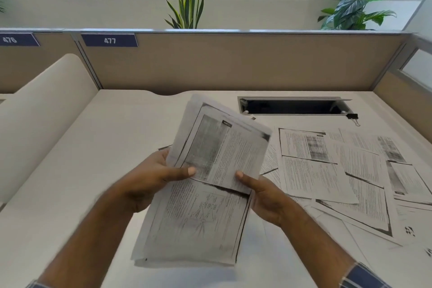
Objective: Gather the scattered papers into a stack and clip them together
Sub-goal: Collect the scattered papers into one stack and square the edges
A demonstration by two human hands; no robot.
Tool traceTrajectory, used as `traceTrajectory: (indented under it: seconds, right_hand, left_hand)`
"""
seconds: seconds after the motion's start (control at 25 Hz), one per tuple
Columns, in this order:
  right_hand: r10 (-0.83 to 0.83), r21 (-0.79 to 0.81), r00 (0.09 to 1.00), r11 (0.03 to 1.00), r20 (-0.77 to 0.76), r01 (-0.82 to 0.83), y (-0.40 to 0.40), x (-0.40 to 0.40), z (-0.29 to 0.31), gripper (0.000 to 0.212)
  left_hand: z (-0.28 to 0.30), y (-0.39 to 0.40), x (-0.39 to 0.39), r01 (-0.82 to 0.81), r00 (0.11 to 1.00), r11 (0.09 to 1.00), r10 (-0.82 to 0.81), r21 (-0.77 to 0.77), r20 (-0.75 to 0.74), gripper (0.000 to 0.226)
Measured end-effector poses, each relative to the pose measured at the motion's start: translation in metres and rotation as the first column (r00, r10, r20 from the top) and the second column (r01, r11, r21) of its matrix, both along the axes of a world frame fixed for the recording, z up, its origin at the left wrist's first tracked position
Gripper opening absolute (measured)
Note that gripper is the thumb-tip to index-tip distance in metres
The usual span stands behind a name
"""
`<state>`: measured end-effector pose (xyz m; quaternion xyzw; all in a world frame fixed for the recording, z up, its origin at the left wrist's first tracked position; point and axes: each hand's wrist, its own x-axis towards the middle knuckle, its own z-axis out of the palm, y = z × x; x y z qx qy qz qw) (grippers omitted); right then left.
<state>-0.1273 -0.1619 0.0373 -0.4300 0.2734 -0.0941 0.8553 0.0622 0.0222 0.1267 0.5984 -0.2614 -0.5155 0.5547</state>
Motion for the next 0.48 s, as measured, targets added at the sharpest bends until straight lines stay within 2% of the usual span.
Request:
traceTrajectory:
  seconds: [0.08, 0.12, 0.2, 0.28, 0.4, 0.48]
  right_hand:
    - [-0.031, 0.014, 0.997, 0.999, 0.071, 0.031, -0.001, 0.005, 0.013, 0.053]
    - [-0.071, -0.055, 0.995, 0.996, 0.075, 0.075, -0.002, 0.008, 0.021, 0.049]
    - [-0.167, -0.296, 0.984, 0.939, 0.053, 0.176, -0.007, 0.012, 0.038, 0.038]
    - [-0.229, -0.468, 0.968, 0.847, 0.106, 0.252, -0.013, 0.014, 0.052, 0.024]
    - [-0.188, -0.554, 0.95, 0.777, 0.25, 0.3, -0.014, 0.013, 0.061, 0.024]
    - [-0.17, -0.608, 0.956, 0.742, 0.238, 0.283, -0.01, 0.011, 0.051, 0.021]
  left_hand:
    - [0.005, -0.001, -0.001, -0.031, 0.996, 0.999, 0.033, -0.024, 0.086, 0.047]
    - [0.007, -0.003, -0.003, -0.085, 0.983, 0.996, 0.088, -0.028, 0.161, 0.044]
    - [0.011, -0.009, -0.007, -0.226, 0.931, 0.972, 0.236, -0.067, 0.278, 0.033]
    - [0.013, -0.014, -0.008, -0.336, 0.878, 0.929, 0.368, -0.153, 0.306, 0.025]
    - [0.006, -0.021, -0.009, -0.404, 0.82, 0.884, 0.464, -0.234, 0.334, 0.015]
    - [-0.009, -0.025, -0.011, -0.42, 0.8, 0.88, 0.474, -0.219, 0.369, 0.016]
